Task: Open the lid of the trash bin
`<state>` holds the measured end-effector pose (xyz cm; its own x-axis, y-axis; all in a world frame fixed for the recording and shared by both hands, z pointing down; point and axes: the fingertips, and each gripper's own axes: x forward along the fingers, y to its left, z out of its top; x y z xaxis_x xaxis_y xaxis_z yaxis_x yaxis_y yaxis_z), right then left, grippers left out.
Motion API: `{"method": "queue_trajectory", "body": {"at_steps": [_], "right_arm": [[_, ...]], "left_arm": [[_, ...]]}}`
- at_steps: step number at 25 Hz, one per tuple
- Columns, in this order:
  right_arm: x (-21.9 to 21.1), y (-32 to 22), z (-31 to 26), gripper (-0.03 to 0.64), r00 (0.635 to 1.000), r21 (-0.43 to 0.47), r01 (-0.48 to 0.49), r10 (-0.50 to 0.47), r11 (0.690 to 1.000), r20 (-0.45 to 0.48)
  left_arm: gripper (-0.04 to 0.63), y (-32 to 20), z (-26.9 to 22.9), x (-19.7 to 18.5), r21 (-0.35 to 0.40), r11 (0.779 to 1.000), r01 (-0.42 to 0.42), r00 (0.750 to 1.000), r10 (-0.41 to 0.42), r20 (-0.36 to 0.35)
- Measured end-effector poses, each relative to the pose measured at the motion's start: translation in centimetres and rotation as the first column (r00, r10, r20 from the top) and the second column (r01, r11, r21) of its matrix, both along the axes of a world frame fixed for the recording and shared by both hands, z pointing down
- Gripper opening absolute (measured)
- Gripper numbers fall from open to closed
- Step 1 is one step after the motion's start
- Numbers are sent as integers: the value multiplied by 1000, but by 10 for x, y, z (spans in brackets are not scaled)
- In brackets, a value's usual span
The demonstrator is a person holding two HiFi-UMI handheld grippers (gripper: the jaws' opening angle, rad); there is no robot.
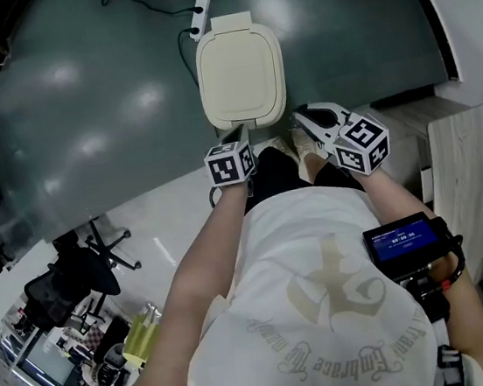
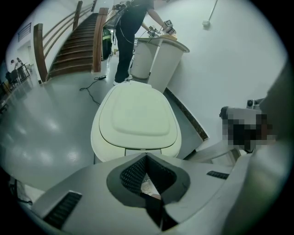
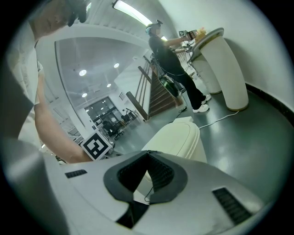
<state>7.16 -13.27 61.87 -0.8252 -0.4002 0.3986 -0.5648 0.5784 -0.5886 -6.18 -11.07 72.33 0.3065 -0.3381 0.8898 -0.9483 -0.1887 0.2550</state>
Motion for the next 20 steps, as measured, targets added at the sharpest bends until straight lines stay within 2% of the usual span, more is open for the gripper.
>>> {"method": "queue_trajectory", "body": {"at_steps": [5,10,20], "right_arm": [[-1,-1,2,6,1000,8,1,-1,1000,1],[-4,-2,2,5,1000,15,18,-18,1000,-12],[7,0,10,6,999,0,-4,4,1000,-42]], "left_arm": [[11,2,0,0,-1,1000,-2,1000,2,-2],[11,4,-1,0,23,998,-62,998,61,32],[12,1,3,6,40,993,-110,992,107,67]]}}
